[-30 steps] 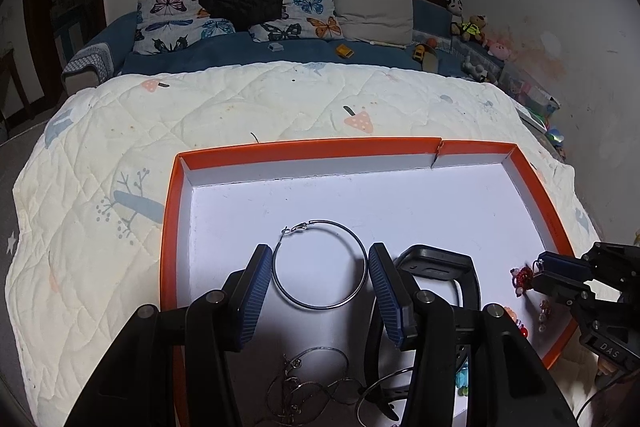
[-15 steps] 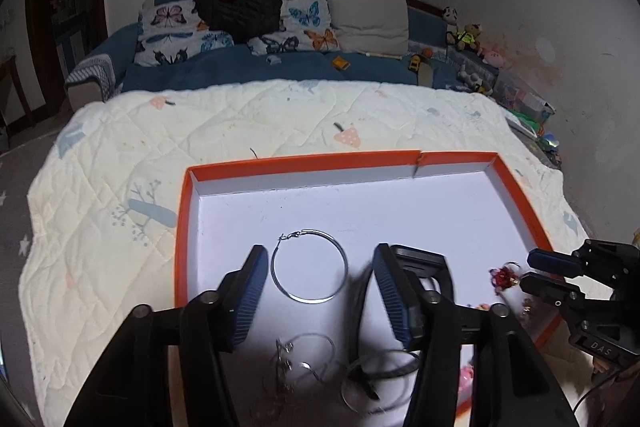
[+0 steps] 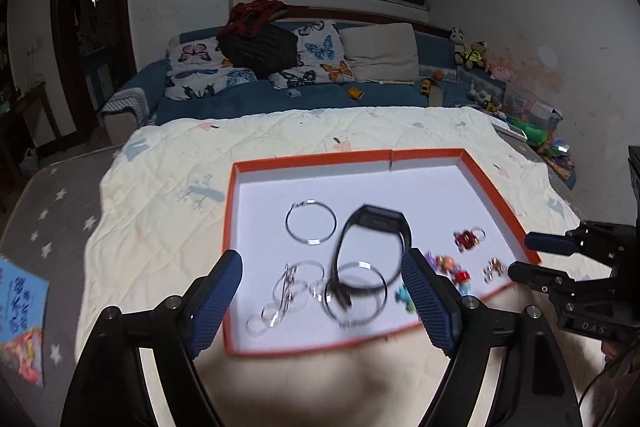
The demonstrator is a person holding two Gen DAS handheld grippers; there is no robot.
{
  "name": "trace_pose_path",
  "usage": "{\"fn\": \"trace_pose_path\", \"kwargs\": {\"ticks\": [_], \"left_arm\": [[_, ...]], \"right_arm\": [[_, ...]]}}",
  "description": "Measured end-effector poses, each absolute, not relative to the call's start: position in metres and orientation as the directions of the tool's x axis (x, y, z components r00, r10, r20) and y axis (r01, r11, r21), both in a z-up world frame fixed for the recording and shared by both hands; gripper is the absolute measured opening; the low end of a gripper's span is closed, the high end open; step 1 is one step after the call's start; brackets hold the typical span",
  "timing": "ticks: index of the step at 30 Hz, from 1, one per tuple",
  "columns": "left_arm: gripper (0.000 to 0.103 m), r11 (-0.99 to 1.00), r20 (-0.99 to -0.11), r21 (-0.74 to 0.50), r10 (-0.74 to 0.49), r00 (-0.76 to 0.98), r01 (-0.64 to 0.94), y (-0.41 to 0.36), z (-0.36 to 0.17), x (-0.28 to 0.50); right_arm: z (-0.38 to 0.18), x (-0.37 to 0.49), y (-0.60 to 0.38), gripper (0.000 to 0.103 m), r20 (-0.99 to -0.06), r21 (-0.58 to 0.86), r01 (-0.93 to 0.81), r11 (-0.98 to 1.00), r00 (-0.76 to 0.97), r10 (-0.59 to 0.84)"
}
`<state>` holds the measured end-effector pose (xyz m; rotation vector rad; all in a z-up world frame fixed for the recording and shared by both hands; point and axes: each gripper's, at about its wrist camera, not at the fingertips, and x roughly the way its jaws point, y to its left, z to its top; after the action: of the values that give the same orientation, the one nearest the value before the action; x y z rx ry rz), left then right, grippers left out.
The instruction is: Organize jewelry
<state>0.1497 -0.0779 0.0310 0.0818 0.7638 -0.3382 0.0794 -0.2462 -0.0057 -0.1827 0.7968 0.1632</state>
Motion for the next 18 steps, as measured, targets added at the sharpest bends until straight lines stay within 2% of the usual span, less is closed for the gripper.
{"fn": "trace_pose_path", "kwargs": {"ticks": [9, 18], "left_arm": [[0.090, 0.946, -0.692, -0.041, -0.260, 0.673, 0.322, -0.072, 0.045, 0.086], [0.090, 0.960, -0.698, -0.069, -0.240, 0.675, 0.270, -0.054, 0.045, 0.045]], "right_arm": [[-0.004, 0.048, -0.241, 0.056, -0.718, -0.103, -0.178, 0.979, 0.694, 0.051], [-0.004, 0.028, -0.241, 0.059, -0.718, -0.079, -0.142, 0.987, 0.695, 0.042]]}}
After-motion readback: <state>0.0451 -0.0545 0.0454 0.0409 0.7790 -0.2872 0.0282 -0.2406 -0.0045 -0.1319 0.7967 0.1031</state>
